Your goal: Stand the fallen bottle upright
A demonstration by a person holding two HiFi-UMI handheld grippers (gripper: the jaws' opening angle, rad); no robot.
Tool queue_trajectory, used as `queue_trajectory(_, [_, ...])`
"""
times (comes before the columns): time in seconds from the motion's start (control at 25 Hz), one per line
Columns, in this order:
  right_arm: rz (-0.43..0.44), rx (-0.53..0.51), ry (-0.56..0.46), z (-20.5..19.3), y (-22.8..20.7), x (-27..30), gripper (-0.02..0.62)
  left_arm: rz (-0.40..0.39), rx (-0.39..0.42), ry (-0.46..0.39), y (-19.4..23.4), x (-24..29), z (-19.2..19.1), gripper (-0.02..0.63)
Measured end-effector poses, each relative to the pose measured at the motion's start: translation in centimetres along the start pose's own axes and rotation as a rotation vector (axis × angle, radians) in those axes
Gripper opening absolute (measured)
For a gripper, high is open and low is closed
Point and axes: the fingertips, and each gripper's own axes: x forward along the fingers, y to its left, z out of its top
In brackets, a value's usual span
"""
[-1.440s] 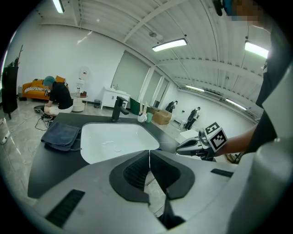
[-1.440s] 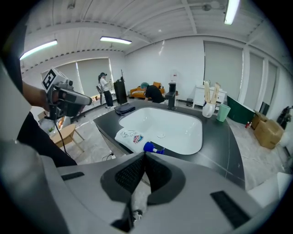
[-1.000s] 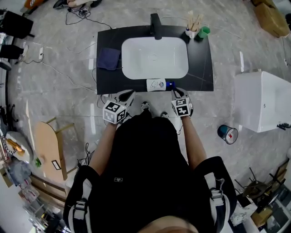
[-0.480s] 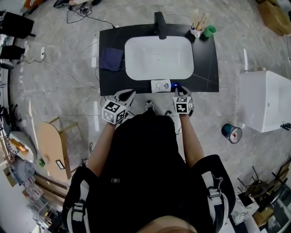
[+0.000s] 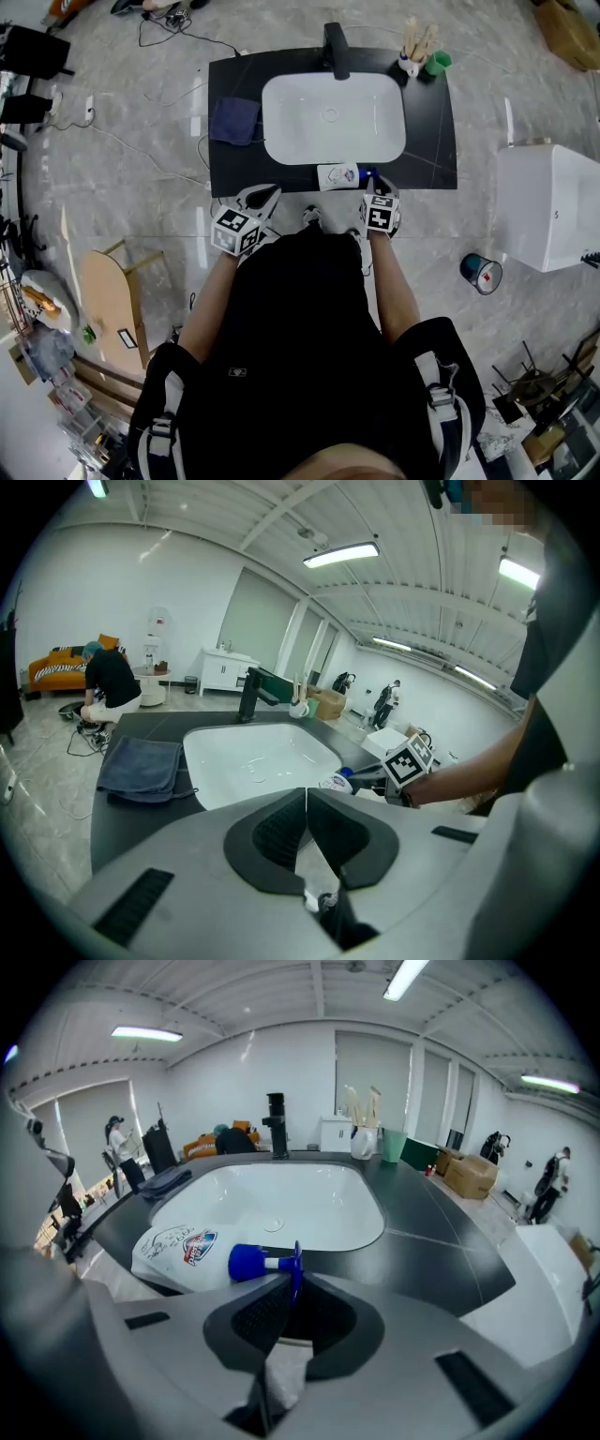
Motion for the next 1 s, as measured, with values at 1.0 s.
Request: queue_trajectory(1.0, [-0.058, -0.063, -0.18, 7.6, 1.0, -4.6, 0.094, -0.012, -0.037, -0.05, -0.5, -0.3, 0.2, 0.015])
